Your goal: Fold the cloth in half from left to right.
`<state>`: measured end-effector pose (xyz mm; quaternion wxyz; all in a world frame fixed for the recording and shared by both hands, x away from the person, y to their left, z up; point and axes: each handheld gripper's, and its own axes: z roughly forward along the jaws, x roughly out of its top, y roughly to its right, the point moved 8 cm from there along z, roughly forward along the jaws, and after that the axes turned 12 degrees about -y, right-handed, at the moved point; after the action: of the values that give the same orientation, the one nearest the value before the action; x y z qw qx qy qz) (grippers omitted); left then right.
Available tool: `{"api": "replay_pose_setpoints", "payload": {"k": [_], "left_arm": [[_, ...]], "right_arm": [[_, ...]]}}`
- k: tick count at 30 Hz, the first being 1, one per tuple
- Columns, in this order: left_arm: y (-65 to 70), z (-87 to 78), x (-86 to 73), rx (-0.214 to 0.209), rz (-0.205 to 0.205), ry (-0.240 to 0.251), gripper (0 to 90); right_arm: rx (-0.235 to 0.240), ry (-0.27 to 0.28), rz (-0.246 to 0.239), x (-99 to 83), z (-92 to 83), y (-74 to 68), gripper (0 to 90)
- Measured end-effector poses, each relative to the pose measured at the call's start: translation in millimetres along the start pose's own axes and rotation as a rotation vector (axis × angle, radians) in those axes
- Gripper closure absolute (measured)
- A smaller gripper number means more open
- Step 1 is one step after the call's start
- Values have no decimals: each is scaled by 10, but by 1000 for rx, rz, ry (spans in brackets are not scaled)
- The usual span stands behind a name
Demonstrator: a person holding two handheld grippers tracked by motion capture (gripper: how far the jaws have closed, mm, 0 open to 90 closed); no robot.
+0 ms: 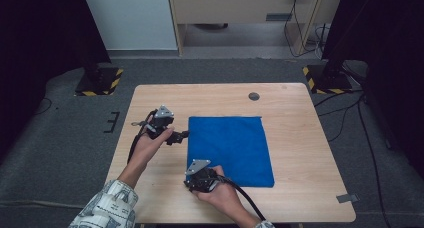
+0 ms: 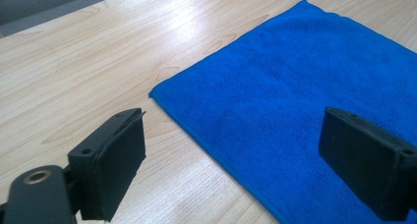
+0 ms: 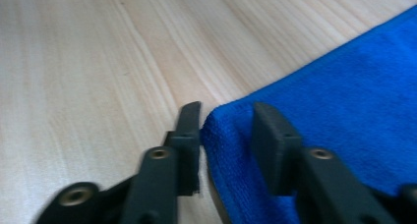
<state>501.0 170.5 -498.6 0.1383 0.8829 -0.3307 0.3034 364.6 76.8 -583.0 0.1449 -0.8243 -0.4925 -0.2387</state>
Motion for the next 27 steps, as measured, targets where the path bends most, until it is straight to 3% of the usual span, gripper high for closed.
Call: {"api": "replay_pose_setpoints", "payload": {"k": [2,6,21,27], "left_arm": [[-1,1,-6,-1,-4,1,102],[-7,9,-4,-4,-7,2,106],[-24,20,-28,-8,-32,-9,112],[-86,52,-82,1,-58,-32,112]], "right_arm": [[-12,-1,12,3,-3,44,778],[-13,-2,21,4,-10,69,851],[31,37,43,56,-29,-75,866],[59,80,80,71,-1,-103,868]]}}
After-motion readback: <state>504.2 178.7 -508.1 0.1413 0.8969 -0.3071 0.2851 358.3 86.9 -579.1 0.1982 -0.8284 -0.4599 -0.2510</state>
